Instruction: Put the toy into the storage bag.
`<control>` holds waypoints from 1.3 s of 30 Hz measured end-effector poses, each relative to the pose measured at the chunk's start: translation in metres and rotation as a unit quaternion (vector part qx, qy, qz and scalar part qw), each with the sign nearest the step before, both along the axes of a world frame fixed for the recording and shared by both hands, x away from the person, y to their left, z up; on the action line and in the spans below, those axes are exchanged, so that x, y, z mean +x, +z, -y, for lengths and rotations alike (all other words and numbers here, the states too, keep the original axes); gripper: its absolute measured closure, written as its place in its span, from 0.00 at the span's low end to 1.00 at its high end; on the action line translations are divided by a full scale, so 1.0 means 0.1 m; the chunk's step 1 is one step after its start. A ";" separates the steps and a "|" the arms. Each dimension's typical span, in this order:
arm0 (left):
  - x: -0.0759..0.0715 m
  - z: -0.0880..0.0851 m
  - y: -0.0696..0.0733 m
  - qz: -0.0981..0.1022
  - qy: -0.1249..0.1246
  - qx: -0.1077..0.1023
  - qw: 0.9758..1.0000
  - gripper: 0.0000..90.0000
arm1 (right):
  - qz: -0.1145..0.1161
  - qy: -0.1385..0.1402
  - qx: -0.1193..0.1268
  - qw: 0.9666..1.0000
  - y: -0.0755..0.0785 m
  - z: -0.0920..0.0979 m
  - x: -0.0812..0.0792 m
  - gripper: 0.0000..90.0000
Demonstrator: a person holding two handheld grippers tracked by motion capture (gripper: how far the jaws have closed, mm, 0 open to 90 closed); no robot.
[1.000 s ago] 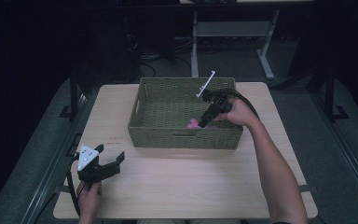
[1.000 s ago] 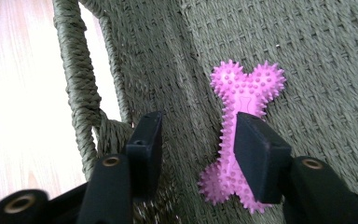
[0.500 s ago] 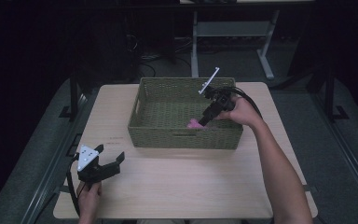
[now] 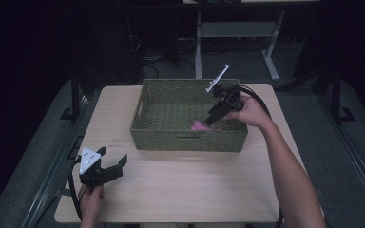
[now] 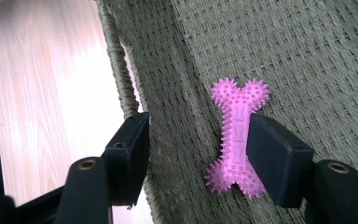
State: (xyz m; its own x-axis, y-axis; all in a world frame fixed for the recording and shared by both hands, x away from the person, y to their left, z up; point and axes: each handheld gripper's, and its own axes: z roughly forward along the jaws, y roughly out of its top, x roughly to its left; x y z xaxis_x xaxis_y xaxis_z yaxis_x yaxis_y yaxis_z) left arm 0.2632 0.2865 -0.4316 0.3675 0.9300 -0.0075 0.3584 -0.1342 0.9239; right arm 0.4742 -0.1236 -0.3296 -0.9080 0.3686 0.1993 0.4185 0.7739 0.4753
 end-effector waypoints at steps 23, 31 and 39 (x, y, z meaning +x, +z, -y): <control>0.02 -0.02 0.00 0.001 0.002 -0.002 1.000 0.15 | 0.025 0.007 0.022 0.999 0.33 0.09 -0.30 0.40; 0.02 -0.01 0.00 0.000 0.000 0.000 1.000 0.15 | 0.033 0.010 0.034 0.999 0.39 0.14 -0.46 0.40; 0.02 0.01 -0.01 -0.001 0.000 0.004 1.000 0.15 | 0.035 0.015 0.043 0.998 0.34 0.19 -0.59 0.39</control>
